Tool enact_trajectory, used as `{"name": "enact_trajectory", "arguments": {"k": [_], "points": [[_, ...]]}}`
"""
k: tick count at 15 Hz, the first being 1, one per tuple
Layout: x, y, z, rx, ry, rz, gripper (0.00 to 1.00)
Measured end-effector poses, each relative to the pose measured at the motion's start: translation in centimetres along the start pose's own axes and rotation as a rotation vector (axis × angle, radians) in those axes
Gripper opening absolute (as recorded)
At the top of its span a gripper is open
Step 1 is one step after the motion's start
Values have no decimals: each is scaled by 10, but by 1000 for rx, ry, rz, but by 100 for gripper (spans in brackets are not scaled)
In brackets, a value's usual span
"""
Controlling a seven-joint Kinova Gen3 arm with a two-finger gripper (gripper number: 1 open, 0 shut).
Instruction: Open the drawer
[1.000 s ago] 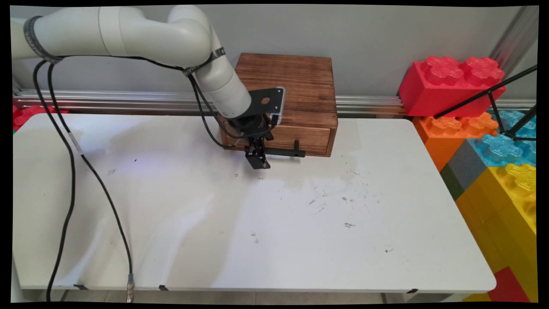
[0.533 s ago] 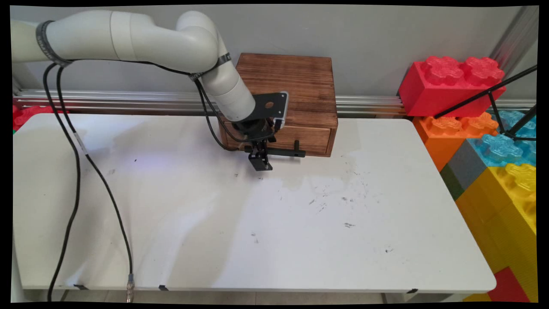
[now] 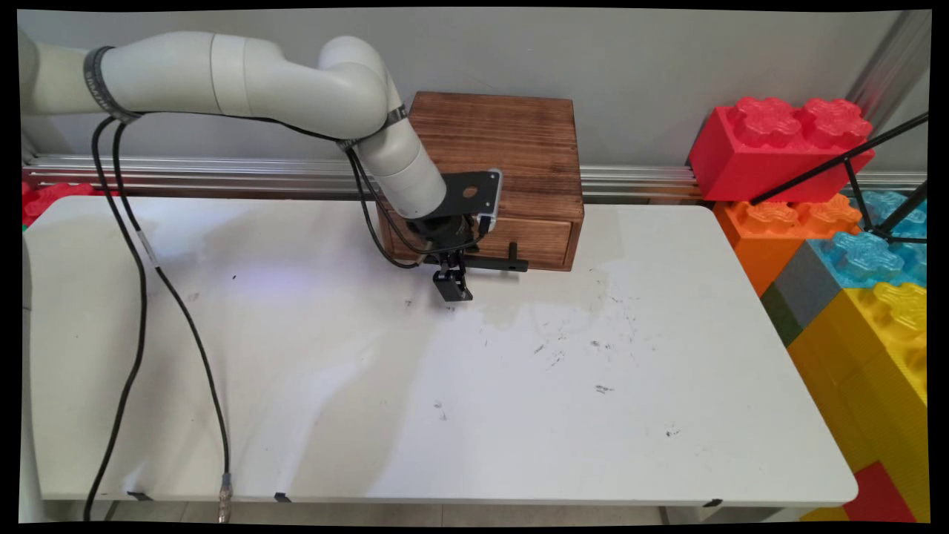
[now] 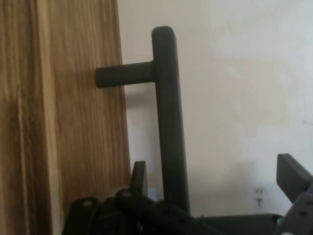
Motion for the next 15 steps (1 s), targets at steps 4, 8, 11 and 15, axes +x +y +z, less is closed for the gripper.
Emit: {"name": "enact_trajectory", "arguments": {"k": [4, 8, 11, 15], "points": [[-1, 0, 6, -4, -1, -1, 100], [-1, -1, 11, -8, 2, -5, 100], [-2, 0, 15, -11, 5, -13, 100], [-3, 3, 17, -17, 12, -31, 100]]}}
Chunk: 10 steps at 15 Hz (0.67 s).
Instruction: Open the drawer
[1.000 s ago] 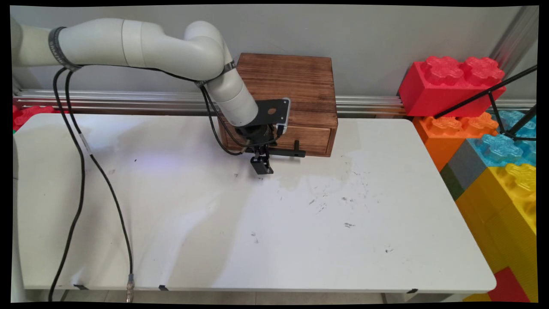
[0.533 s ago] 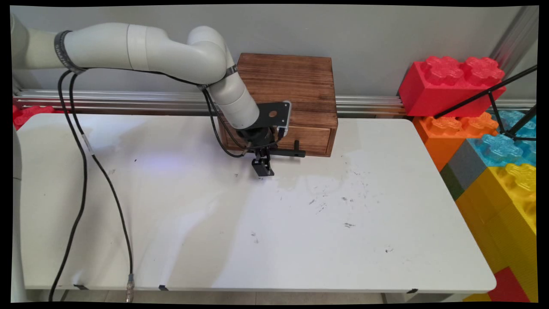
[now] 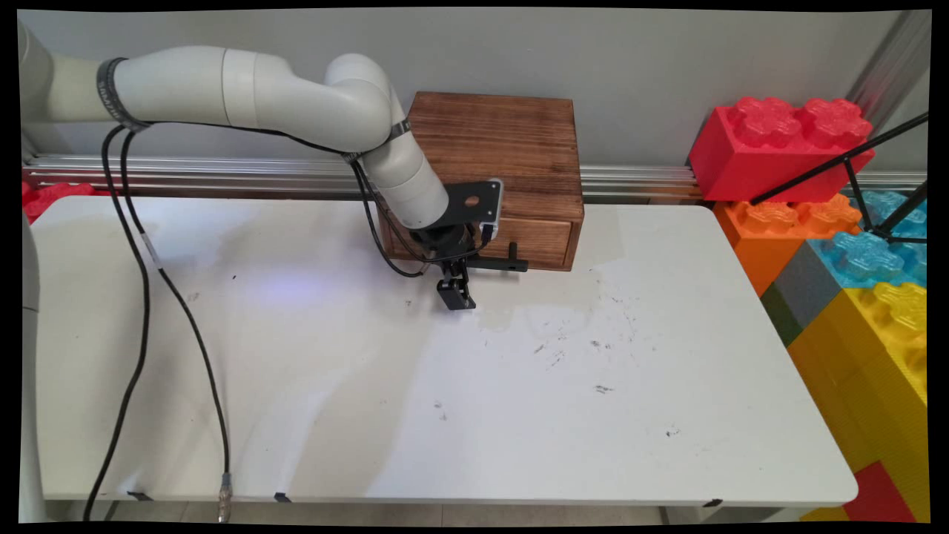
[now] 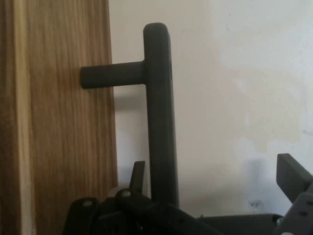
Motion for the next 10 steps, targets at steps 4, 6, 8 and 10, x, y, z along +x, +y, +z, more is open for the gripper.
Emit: {"name": "enact_trajectory", "arguments": {"k": [4, 6, 8, 10], "points": [[-1, 6, 1, -7, 8, -17, 100], [-2, 11, 0, -13, 16, -21, 100], [-2, 17, 0, -19, 24, -22, 100], [-4, 24, -2, -27, 33, -23, 100]]}}
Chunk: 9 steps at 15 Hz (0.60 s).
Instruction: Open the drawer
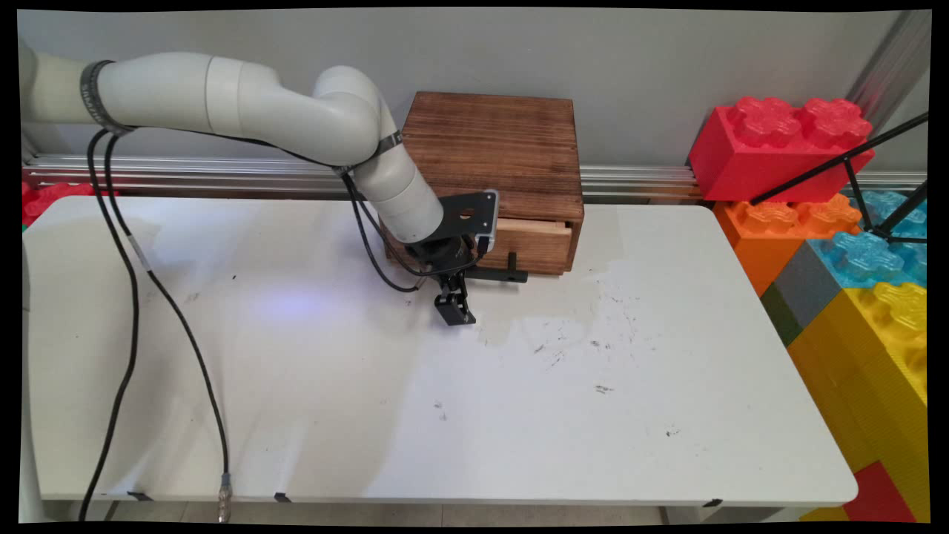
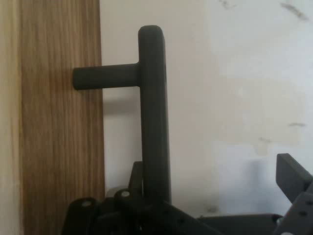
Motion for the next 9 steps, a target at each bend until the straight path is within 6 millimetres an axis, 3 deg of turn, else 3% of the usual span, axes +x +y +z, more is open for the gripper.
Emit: {"name": "enact_trajectory", "arguments": {"k": [9], "points": [[-5, 42, -8, -40, 41, 16, 100]]}}
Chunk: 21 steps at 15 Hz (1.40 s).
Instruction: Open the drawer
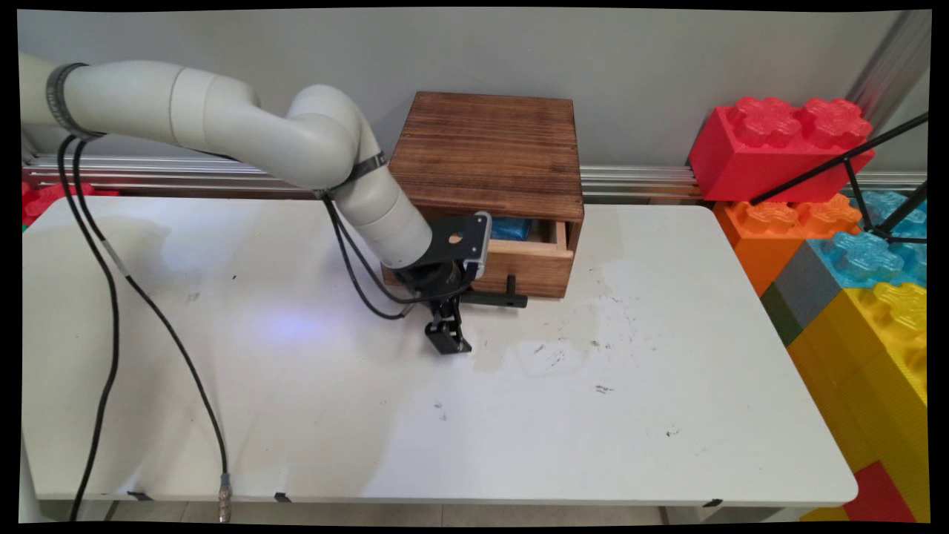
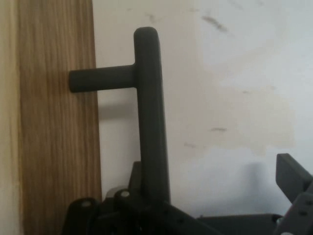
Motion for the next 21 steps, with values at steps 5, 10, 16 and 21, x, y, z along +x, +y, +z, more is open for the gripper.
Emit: {"name": "enact_trajectory", "arguments": {"k": [5, 10, 16, 21], "points": [[0, 24, -4, -20, 19, 7, 100], [2, 48, -8, -41, 36, 9, 100], [7, 75, -14, -65, 52, 16, 100], [8, 96, -19, -82, 60, 20, 100]]}}
